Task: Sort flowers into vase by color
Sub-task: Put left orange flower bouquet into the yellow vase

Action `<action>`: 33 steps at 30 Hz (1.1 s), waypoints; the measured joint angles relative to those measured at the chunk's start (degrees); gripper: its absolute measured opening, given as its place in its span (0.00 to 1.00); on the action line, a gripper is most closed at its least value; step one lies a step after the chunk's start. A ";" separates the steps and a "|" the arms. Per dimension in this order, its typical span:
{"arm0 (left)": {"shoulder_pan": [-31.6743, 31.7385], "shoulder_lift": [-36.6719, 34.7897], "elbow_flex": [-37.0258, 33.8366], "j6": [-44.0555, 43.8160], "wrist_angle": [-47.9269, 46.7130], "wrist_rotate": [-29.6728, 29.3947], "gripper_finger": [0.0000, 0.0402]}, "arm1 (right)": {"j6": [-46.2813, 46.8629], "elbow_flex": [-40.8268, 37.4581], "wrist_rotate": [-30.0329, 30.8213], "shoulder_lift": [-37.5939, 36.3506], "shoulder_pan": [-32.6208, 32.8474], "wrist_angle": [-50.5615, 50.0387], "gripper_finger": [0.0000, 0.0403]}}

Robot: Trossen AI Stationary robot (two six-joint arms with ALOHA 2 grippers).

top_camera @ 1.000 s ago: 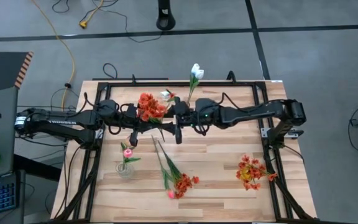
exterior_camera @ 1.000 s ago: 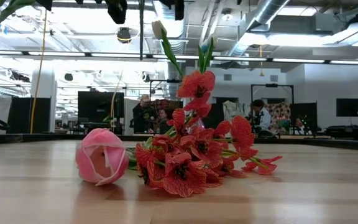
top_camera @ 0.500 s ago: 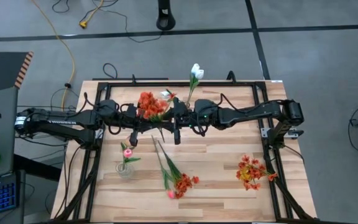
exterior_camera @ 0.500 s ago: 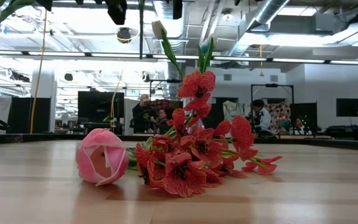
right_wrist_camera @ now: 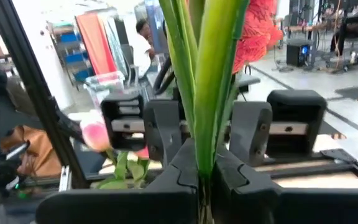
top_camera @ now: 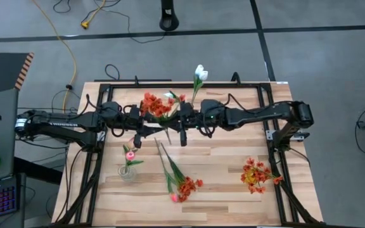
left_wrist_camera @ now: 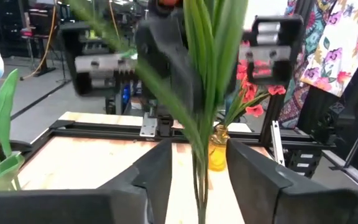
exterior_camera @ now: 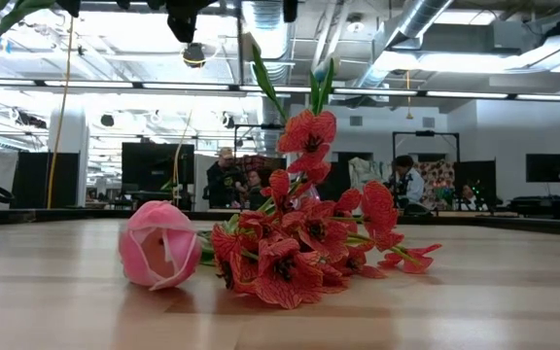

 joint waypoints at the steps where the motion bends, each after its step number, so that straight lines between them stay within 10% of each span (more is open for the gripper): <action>1: 0.01 0.00 -0.01 0.00 0.00 0.00 0.35 | -0.02 0.00 0.00 -0.87 0.00 -1.17 0.09; 12: 0.03 0.00 -0.02 0.20 -0.59 -0.19 0.36 | -6.22 0.00 4.70 -15.04 4.30 -19.22 0.09; 33: 0.03 0.00 -0.01 0.79 -1.29 -0.20 0.36 | -1.69 -21.60 52.46 -41.42 31.33 -21.87 0.09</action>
